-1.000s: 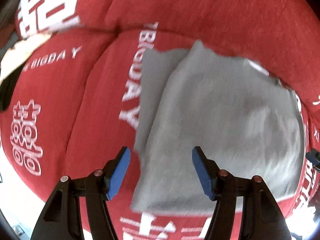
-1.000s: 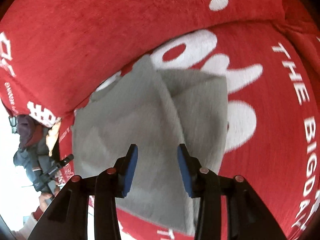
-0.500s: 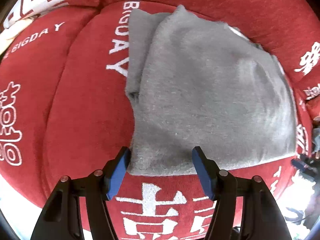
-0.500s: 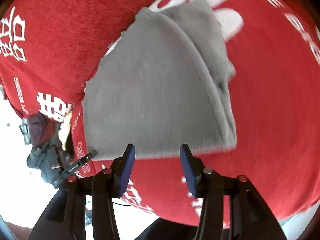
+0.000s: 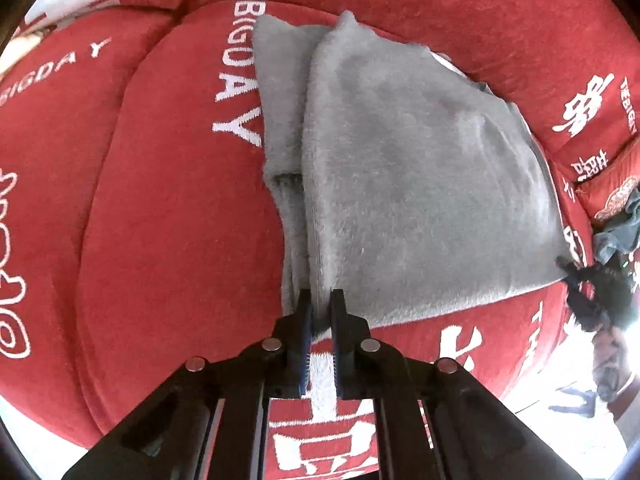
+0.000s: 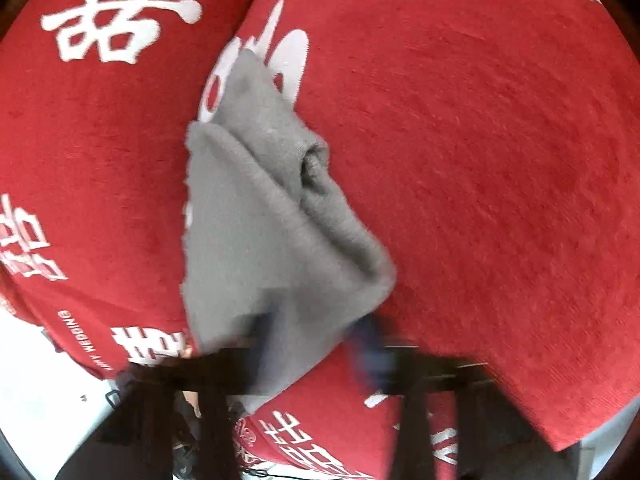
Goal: Fold small clothes
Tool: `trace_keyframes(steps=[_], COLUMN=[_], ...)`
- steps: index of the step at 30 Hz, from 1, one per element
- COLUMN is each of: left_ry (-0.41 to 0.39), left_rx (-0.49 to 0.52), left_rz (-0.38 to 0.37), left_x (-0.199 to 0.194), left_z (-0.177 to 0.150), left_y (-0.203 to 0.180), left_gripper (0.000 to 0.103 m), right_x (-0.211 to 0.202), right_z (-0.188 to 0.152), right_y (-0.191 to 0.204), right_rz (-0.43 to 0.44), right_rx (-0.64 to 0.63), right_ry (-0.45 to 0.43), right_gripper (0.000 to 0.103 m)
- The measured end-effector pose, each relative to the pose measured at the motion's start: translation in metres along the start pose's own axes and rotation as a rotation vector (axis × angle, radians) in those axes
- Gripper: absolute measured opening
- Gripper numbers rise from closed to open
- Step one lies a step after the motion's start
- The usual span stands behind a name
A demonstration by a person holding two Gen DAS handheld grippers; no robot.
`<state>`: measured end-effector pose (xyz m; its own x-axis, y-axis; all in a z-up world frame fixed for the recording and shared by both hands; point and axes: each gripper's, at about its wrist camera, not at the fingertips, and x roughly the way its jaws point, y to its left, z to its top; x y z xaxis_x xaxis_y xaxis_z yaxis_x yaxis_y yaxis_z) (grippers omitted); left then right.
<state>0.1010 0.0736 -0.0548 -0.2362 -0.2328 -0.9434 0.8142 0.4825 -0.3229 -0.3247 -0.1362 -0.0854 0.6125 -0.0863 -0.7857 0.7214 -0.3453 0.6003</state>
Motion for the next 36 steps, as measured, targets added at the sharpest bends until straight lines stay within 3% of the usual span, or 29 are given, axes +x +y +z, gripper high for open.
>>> trace_keyframes(steps=[4,10,14,18,23,24,25,26,27,28,36], left_ry=[-0.024,-0.044,-0.058,-0.043,-0.026,-0.018,-0.008,-0.007,-0.023,-0.049,-0.038], left_rx=[0.031,-0.013,-0.030,-0.097,-0.098,-0.094,-0.093,-0.097,-0.101,-0.092,-0.086], left_rz=[0.045,0.032,0.085,0.137,0.170,0.172,0.172,0.180,0.199,0.209,0.223], left_x=[0.001,0.001,-0.008,-0.012,-0.013,-0.012,-0.011,-0.009,-0.012,-0.016,-0.016], left_z=[-0.013,-0.019,-0.026,-0.032,-0.038,-0.038,-0.038,-0.036,-0.036,-0.037,-0.036], left_y=[-0.003,0.008,0.009,0.012,0.009,0.008,0.006,0.001,-0.001,-0.004,-0.008], left_gripper=[0.010,0.010,0.010,0.010,0.010,0.022,0.042,0.088,0.098,0.098,0.098], right_x=[-0.014,0.009,0.007,0.004,0.000,0.000,-0.001,-0.001,-0.001,-0.003,0.005], right_z=[0.002,0.010,0.010,0.006,-0.007,-0.010,-0.013,-0.017,-0.020,-0.023,-0.048], right_y=[0.024,0.010,0.015,0.027,0.034,0.034,0.035,0.036,0.037,0.039,0.058], right_rz=[-0.055,-0.171,-0.181,-0.222,-0.237,-0.236,-0.235,-0.238,-0.246,-0.251,-0.252], right_rx=[-0.149,-0.189,-0.223,-0.274,-0.288,-0.286,-0.286,-0.293,-0.308,-0.322,-0.411], right_ry=[0.011,0.045,0.052,0.071,0.086,0.088,0.092,0.097,0.100,0.103,0.152], right_gripper=[0.008,0.008,0.008,0.013,0.021,0.026,0.034,0.037,0.041,0.041,0.042])
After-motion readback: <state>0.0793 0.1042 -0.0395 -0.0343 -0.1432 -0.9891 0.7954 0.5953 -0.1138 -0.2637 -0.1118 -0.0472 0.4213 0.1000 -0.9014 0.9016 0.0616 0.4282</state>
